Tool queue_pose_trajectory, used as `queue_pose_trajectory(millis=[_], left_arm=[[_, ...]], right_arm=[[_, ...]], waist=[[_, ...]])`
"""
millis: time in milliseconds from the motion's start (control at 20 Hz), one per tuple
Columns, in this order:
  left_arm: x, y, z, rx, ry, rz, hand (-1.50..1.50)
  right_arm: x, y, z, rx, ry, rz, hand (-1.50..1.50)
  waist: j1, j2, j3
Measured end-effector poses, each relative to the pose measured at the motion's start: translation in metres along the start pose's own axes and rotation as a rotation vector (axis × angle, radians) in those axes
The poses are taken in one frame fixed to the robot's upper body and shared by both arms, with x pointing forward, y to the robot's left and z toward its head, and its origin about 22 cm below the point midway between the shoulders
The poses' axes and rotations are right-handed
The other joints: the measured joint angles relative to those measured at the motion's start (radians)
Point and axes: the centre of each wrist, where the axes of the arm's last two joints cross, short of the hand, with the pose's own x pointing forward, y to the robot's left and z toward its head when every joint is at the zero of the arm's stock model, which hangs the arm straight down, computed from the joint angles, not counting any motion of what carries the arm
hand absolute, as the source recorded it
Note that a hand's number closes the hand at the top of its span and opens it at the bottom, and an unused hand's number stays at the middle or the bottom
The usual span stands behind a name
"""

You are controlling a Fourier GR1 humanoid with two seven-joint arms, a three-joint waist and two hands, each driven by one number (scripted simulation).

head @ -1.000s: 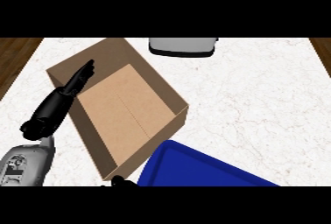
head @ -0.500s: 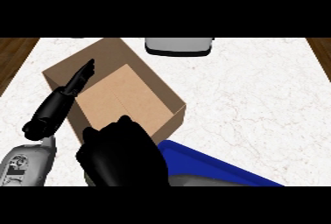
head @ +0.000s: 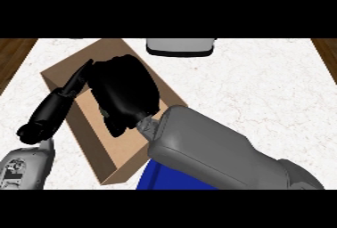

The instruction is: Pick the squash from the tray and place it in the cardboard box

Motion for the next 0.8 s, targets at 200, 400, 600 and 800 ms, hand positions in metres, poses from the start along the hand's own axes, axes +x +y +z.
queue_pose_trajectory(millis=[200, 400, 600, 800], left_arm=[[-0.002, 0.001, 0.002, 0.004, 0.0, -0.002, 0.0], [0.001, 0.001, 0.0, -0.001, 0.004, 0.008, 0.0], [0.003, -0.002, -0.001, 0.008, 0.002, -0.003, 0.0], [0.001, -0.001, -0.002, 0.005, 0.0, 0.008, 0.0]], right_arm=[[-0.028, 0.003, -0.018, 0.171, 0.054, 0.043, 1.5], [-0.056, 0.003, -0.037, 0.297, 0.078, 0.069, 1.5], [-0.078, 0.008, -0.047, 0.419, 0.1, 0.104, -1.5], [-0.093, 0.014, -0.05, 0.533, 0.052, 0.076, -1.5]], waist=[[-0.006, 0.001, 0.001], [-0.005, 0.003, 0.0], [-0.006, 0.0, 0.001], [-0.007, -0.003, 0.001]])
